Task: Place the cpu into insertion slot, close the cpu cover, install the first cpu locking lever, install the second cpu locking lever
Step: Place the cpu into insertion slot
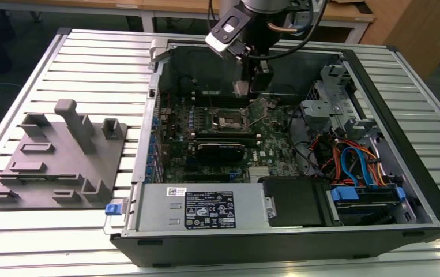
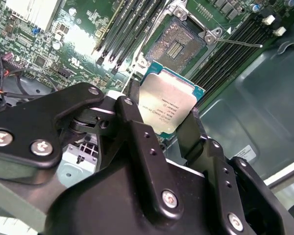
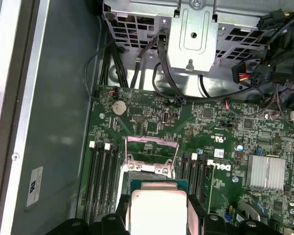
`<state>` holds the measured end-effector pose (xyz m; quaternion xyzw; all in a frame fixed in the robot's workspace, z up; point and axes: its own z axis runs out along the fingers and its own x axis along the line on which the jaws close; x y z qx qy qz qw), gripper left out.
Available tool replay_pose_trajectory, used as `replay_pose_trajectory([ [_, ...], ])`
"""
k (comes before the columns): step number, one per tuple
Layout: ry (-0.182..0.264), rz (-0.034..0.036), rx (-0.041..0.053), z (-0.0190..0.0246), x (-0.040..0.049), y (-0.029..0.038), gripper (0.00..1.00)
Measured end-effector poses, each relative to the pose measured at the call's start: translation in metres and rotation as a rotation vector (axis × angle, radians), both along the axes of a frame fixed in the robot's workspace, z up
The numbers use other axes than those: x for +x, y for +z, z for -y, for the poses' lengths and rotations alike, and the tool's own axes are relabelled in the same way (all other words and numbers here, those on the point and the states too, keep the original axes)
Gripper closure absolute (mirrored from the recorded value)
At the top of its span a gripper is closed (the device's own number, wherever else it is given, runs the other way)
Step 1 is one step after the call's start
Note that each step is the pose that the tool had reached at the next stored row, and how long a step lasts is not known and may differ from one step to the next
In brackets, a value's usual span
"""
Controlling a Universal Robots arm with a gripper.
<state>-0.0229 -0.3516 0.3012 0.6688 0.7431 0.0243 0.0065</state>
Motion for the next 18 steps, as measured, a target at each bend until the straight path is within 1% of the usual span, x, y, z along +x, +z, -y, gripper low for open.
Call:
replay_pose_trajectory([
  [4, 0.0, 0.0, 0.0002, 0.0, 0.0, -0.0039, 0.46],
  [6, 0.0, -0.0004, -0.0001, 0.0, 0.0, -0.0047, 0.46],
  [18, -0.001, -0.0004, 0.0001, 0.0, 0.0, -0.0054, 0.46],
])
